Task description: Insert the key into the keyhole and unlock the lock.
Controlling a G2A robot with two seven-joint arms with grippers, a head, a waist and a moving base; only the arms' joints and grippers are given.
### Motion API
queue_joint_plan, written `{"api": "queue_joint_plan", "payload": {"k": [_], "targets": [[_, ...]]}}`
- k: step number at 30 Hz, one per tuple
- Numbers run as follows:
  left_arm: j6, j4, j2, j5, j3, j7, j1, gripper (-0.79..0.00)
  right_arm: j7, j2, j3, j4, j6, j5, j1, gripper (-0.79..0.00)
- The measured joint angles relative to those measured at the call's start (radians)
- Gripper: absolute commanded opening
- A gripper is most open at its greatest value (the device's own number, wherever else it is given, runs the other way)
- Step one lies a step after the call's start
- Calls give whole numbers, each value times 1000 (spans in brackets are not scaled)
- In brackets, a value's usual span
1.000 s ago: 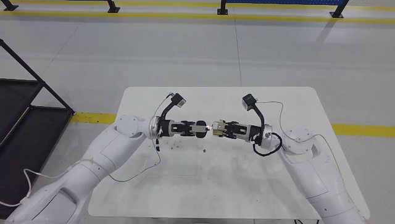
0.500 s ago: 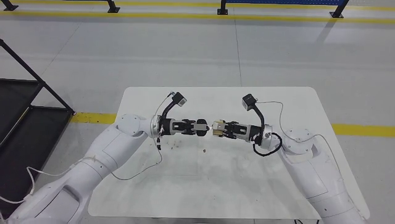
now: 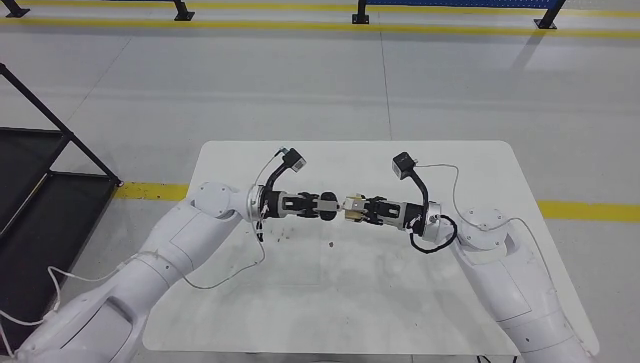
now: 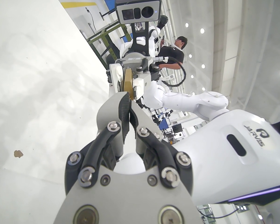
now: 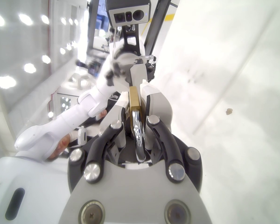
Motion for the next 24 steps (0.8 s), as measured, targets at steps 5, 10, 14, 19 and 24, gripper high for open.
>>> {"api": "queue_joint_plan", "payload": {"k": [5, 10, 14, 19, 24], "targets": [[5, 5, -4, -1, 2, -5, -4, -785, 0, 0, 0, 0, 0, 0, 0, -785], [8, 8, -8, -1, 2, -8, -6, -785, 0, 0, 0, 0, 0, 0, 0, -785], [-8, 7, -8, 29, 2, 7, -6, -785, 0, 0, 0, 0, 0, 0, 0, -785], [-30, 5, -9, 56, 5, 30, -3, -785, 0, 0, 0, 0, 0, 0, 0, -785], [-39, 2, -8, 58, 7, 39, 1, -785, 0, 0, 0, 0, 0, 0, 0, -785]]}}
